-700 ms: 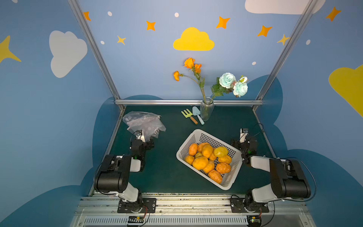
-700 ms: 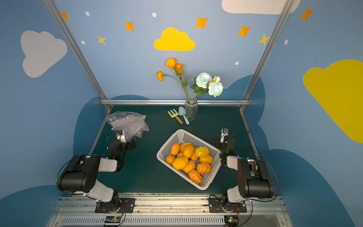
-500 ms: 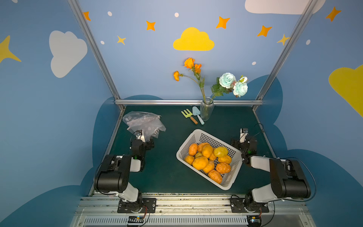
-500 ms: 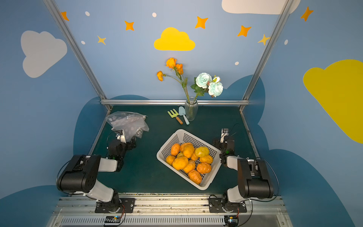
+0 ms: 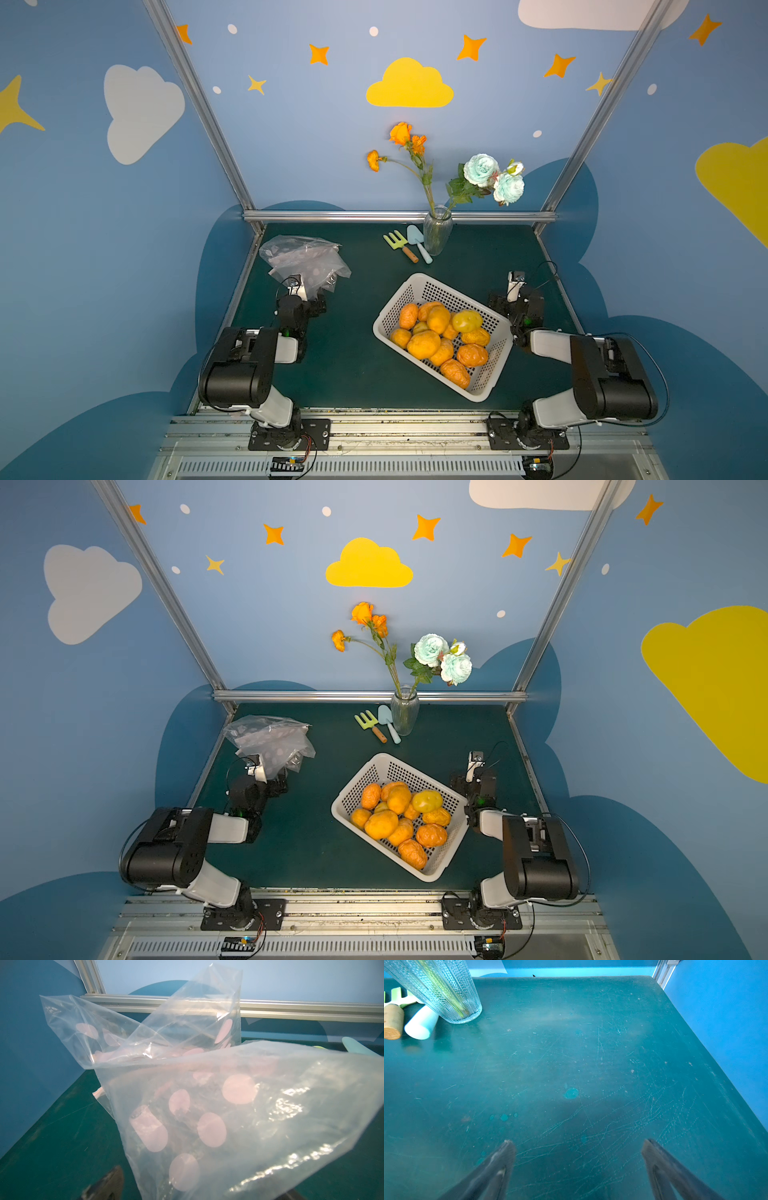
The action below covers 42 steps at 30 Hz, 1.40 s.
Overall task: Put the potatoes into a zipper bag and zip it
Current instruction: Pick up the zipper food storage bag.
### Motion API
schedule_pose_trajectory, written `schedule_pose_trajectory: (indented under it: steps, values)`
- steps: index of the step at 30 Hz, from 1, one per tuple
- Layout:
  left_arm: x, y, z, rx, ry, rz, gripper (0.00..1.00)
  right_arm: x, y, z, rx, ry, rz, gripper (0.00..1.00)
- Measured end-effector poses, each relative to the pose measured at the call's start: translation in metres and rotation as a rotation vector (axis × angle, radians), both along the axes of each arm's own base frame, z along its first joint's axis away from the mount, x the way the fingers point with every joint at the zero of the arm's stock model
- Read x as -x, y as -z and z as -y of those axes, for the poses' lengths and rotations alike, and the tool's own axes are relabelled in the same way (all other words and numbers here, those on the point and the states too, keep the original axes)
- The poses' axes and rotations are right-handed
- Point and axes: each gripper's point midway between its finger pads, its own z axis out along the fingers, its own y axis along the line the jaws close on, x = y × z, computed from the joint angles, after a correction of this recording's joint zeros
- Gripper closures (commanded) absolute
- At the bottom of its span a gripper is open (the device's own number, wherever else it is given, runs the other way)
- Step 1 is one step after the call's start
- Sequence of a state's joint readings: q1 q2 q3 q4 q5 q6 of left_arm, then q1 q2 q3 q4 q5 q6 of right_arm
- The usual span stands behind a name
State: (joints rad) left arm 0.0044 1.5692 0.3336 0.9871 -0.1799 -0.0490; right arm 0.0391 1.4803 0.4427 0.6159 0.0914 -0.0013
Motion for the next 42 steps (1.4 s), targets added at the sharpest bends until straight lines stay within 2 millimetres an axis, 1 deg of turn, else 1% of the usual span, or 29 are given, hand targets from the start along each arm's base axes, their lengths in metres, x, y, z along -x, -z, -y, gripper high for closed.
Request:
schedule_pose_trajectory:
  steps: [11, 14, 15, 16, 17, 18, 20, 23, 25, 27, 29, 30, 32, 34, 35, 37, 38, 39, 40, 41, 42]
  values:
    - [0.0, 0.0, 0.0, 0.0, 0.0, 0.0, 0.0, 0.0, -0.001, 0.001, 0.001, 0.005, 0.003, 0.02]
    - [0.0, 0.0, 0.0, 0.0, 0.0, 0.0, 0.0, 0.0, -0.007, 0.001, 0.003, 0.011, 0.011, 0.02]
    - [0.0, 0.0, 0.0, 0.0, 0.0, 0.0, 0.0, -0.001, -0.013, 0.003, 0.002, 0.026, 0.006, 0.02]
    - [0.0, 0.0, 0.0, 0.0, 0.0, 0.0, 0.0, -0.003, -0.022, 0.006, -0.002, 0.053, 0.006, 0.02]
    - [0.0, 0.0, 0.0, 0.0, 0.0, 0.0, 0.0, -0.007, -0.036, 0.008, -0.013, 0.076, 0.01, 0.02]
    - [0.0, 0.0, 0.0, 0.0, 0.001, 0.0, 0.0, -0.013, -0.052, 0.011, -0.027, 0.099, 0.025, 0.02]
    - [0.0, 0.0, 0.001, -0.002, 0.005, 0.0, 0.0, -0.029, -0.095, 0.012, -0.072, 0.123, 0.083, 0.02]
    - [0.0, -0.001, 0.005, -0.016, 0.01, 0.001, 0.0, -0.047, -0.151, 0.006, -0.18, 0.12, 0.162, 0.02]
    - [0.002, -0.006, 0.006, -0.029, 0.006, 0.009, 0.0, -0.055, -0.178, -0.001, -0.24, 0.087, 0.165, 0.02]
    - [0.006, -0.018, 0.008, -0.037, 0.005, 0.027, 0.0, -0.061, -0.198, -0.009, -0.287, 0.047, 0.163, 0.02]
    - [0.01, -0.041, 0.008, -0.035, 0.001, 0.064, 0.0, -0.064, -0.212, -0.018, -0.326, -0.003, 0.166, 0.02]
    - [0.012, -0.055, 0.007, -0.025, -0.007, 0.091, 0.0, -0.063, -0.214, -0.021, -0.339, -0.022, 0.16, 0.03]
    - [0.016, -0.088, 0.004, 0.02, -0.036, 0.149, 0.0, -0.061, -0.211, -0.027, -0.358, -0.051, 0.138, 0.03]
    - [0.022, -0.132, 0.001, 0.111, -0.071, 0.225, 0.0, -0.059, -0.204, -0.03, -0.369, -0.063, 0.118, 0.02]
    - [0.026, -0.15, 0.001, 0.149, -0.073, 0.252, 0.0, -0.059, -0.201, -0.029, -0.371, -0.062, 0.111, 0.02]
    - [0.041, -0.195, 0.007, 0.216, -0.036, 0.359, 0.0, -0.058, -0.197, -0.027, -0.387, -0.044, 0.103, 0.02]
    - [0.051, -0.207, 0.008, 0.253, -0.028, 0.413, 0.0, -0.058, -0.197, -0.024, -0.397, -0.032, 0.103, 0.02]
    - [0.064, -0.213, 0.006, 0.31, -0.033, 0.483, 0.0, -0.059, -0.198, -0.022, -0.414, -0.022, 0.109, 0.02]
    - [0.075, -0.209, 0.002, 0.364, -0.052, 0.532, 0.0, -0.06, -0.199, -0.019, -0.432, -0.017, 0.119, 0.02]
    - [0.082, -0.197, -0.003, 0.408, -0.07, 0.553, 0.0, -0.061, -0.201, -0.017, -0.45, -0.016, 0.125, 0.02]
    - [0.086, -0.178, -0.009, 0.447, -0.096, 0.537, 0.0, -0.063, -0.203, -0.015, -0.476, -0.01, 0.135, 0.02]
